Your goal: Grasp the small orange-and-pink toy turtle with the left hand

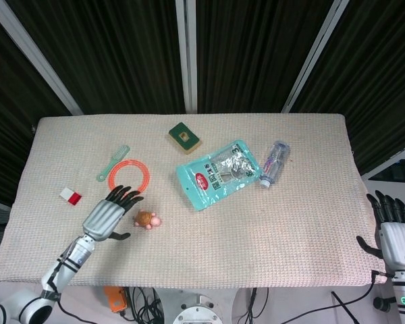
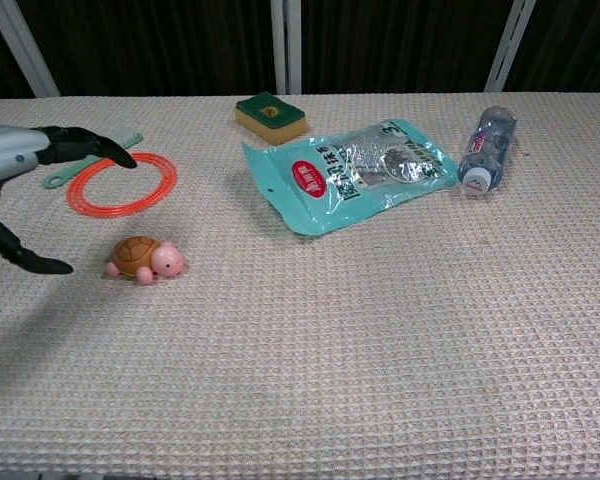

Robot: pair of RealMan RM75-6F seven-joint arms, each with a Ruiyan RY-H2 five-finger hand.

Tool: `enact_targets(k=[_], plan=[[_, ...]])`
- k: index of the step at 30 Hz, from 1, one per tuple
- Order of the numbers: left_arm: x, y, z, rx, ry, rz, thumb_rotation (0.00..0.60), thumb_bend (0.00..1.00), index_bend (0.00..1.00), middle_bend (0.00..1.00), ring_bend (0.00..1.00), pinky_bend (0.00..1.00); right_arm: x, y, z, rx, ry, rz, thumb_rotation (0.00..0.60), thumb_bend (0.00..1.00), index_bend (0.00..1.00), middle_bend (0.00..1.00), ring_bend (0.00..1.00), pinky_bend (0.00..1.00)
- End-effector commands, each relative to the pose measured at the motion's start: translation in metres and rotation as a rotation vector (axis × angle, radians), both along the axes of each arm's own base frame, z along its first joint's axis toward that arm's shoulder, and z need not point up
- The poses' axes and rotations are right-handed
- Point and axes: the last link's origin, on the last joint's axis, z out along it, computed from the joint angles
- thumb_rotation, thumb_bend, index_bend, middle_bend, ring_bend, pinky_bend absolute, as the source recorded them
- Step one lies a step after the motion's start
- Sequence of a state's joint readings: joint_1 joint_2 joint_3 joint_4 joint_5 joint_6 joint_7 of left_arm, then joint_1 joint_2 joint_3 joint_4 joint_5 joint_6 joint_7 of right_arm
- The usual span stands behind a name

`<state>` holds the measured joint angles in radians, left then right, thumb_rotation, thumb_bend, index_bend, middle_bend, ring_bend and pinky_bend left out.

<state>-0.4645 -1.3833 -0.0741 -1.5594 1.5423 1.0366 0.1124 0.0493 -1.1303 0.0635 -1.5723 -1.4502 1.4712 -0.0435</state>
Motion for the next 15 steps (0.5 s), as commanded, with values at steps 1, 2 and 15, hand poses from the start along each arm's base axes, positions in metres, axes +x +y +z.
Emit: enact_targets(k=[1,2,15], plan=[[-0.001,0.009,-0.017,-0.028,0.036,0.024,0.6,0.1,0.17,0.1,0.0,0.01,-0.003,0.0,0.002,-0.006,-0.004,-0.006,0.6,0.13,0.0,0.0,0.0,0.0],[-0.002,0.011,-0.019,-0.031,0.042,0.032,0.6,0.1,0.18,0.11,0.0,0.02,-0.004,0.0,0.002,-0.006,-0.004,-0.007,0.6,0.13,0.0,0.0,0.0,0.0],[-0.002,0.015,-0.027,-0.018,0.046,0.041,0.6,0.13,0.29,0.24,0.11,0.21,-0.007,-0.002,0.001,0.008,0.0,-0.012,0.6,0.13,0.0,0.0,0.0,0.0]])
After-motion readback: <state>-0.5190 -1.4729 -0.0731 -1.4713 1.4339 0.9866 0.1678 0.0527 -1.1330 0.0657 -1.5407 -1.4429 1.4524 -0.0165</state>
